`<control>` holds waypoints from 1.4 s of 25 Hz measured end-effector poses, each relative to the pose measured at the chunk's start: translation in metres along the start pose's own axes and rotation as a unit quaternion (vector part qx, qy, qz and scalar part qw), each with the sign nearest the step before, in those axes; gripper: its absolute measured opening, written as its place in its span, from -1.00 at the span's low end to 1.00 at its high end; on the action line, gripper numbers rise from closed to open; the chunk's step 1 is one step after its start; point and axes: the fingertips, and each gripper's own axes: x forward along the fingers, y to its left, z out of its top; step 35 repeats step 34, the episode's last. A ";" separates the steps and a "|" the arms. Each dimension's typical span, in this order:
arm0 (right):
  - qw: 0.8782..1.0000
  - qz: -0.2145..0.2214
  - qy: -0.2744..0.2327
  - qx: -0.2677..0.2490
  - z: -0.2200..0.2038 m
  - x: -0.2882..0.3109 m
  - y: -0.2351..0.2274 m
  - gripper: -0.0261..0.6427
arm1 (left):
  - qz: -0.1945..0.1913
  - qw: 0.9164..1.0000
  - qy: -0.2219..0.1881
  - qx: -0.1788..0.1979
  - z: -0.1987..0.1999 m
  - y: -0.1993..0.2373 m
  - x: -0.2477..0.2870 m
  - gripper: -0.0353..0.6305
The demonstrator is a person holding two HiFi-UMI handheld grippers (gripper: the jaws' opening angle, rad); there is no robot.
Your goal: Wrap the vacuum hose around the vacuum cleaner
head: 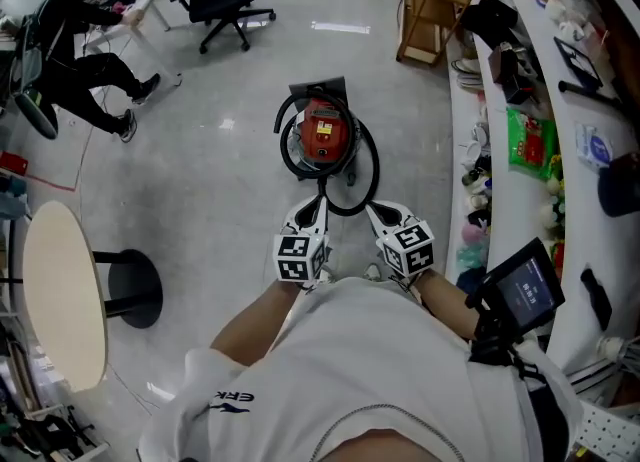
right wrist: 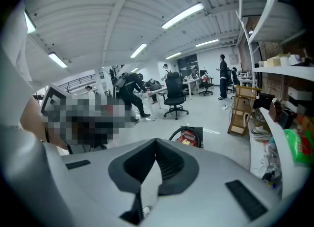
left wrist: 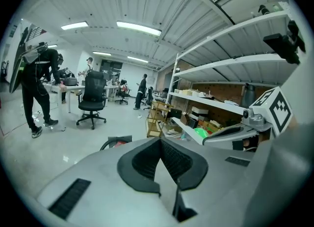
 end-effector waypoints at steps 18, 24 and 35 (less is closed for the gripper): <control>1.000 -0.016 -0.016 0.013 -0.017 -0.024 0.000 -0.91 | 0.010 1.000 -0.010 0.008 -0.012 -0.026 -0.023 -0.88; 1.000 -0.021 -0.016 0.006 -0.016 -0.025 0.006 -0.91 | 0.015 1.000 -0.010 0.000 -0.015 -0.023 -0.032 -0.88; 1.000 -0.024 -0.017 0.006 -0.008 -0.017 -0.008 -0.91 | 0.022 1.000 -0.013 -0.008 -0.011 -0.016 -0.018 -0.88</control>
